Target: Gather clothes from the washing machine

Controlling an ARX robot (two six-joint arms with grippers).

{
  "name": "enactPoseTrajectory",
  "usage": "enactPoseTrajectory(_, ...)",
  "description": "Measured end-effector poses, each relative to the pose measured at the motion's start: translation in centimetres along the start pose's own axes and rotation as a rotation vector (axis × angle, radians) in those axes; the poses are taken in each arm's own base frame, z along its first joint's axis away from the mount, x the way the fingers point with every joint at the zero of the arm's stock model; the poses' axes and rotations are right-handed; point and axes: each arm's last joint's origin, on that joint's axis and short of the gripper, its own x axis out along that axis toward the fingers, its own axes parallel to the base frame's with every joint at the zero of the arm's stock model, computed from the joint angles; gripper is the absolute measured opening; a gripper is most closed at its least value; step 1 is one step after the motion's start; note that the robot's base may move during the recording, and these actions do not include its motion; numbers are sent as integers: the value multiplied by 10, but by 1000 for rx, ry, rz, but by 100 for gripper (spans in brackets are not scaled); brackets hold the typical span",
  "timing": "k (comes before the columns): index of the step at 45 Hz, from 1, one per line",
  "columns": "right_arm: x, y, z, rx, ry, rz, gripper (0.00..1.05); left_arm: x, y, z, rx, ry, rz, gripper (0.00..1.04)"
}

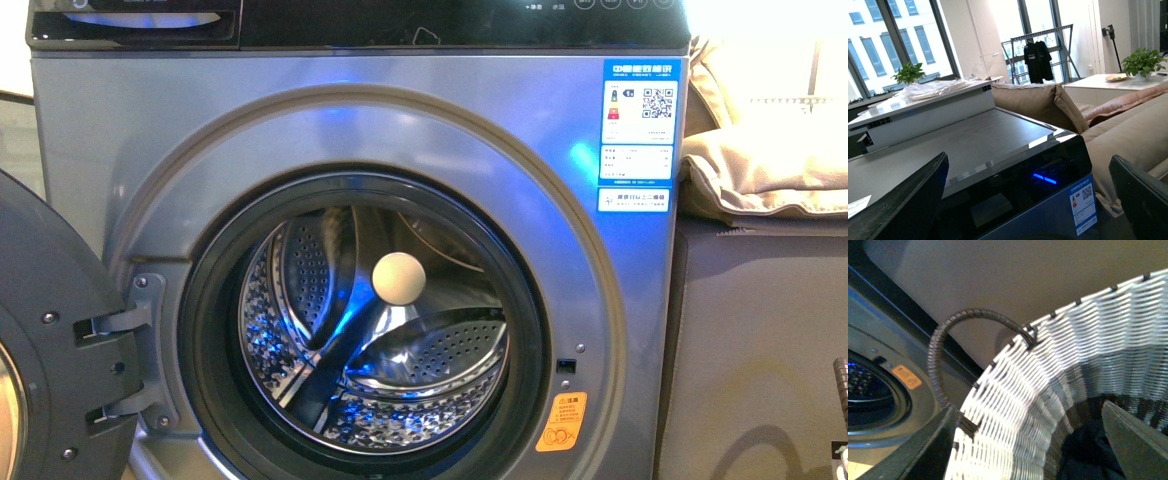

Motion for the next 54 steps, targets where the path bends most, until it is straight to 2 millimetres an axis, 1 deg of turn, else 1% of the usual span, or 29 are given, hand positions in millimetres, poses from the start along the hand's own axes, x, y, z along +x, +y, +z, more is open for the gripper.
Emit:
enactPoseTrajectory(1,-2,4,3,-9,-20,11,94,0,0,0,0,0,0,98)
enactPoseTrajectory(3,-4,11,9,-31,-60,21,99,0,0,0,0,0,0,98)
enactPoseTrajectory(5,-9,23,17,-77,-123,37,97,0,0,0,0,0,0,98)
enactPoseTrajectory(6,-10,26,19,-85,-136,43,97,0,0,0,0,0,0,98)
enactPoseTrajectory(9,-20,47,30,-152,-228,92,97,0,0,0,0,0,0,98)
enactPoseTrajectory(15,-36,85,39,-241,-344,180,97,0,0,0,0,0,0,98)
enactPoseTrajectory(21,-50,115,41,-277,-434,251,97,0,0,0,0,0,0,98)
enactPoseTrajectory(25,-62,133,32,-291,-513,279,97,0,0,0,0,0,0,98)
enactPoseTrajectory(30,-70,142,19,-303,-562,270,97,0,0,0,0,0,0,98)
enactPoseTrajectory(34,-75,145,15,-340,-454,99,84,0,0,0,0,0,0,98)
enactPoseTrajectory(36,-74,141,5,-371,-378,42,77,0,0,0,0,-1,-1,98)
enactPoseTrajectory(37,-73,137,-5,-384,-330,24,72,0,0,0,0,-1,-1,98)
enactPoseTrajectory(38,-72,136,-14,-399,-309,5,66,0,0,0,0,-1,-1,98)
enactPoseTrajectory(40,-70,134,-25,-409,-295,-18,59,0,0,0,0,-1,1,98)
enactPoseTrajectory(41,-70,134,-29,-414,-287,-15,56,0,-1,1,-23,40,42,96)
enactPoseTrajectory(42,-69,133,-34,-421,-280,-8,52,-4,0,1,-48,99,96,93)
enactPoseTrajectory(43,-69,132,-40,-429,-274,0,47,-10,1,-6,-76,199,175,87)
enactPoseTrajectory(45,-69,130,-46,-438,-274,11,40,-21,4,-23,-103,304,296,80)
enactPoseTrajectory(47,-70,128,-51,-441,-279,11,33,-30,6,-34,-125,332,361,75)
enactPoseTrajectory(49,-71,126,-55,-442,-285,5,26,-44,8,-48,-151,331,394,68)
enactPoseTrajectory(52,-72,122,-64,-445,-285,5,12,-84,12,-79,-199,298,437,52)
enactPoseTrajectory(54,-72,119,-69,-446,-282,5,2,-106,12,-106,-208,300,461,41)
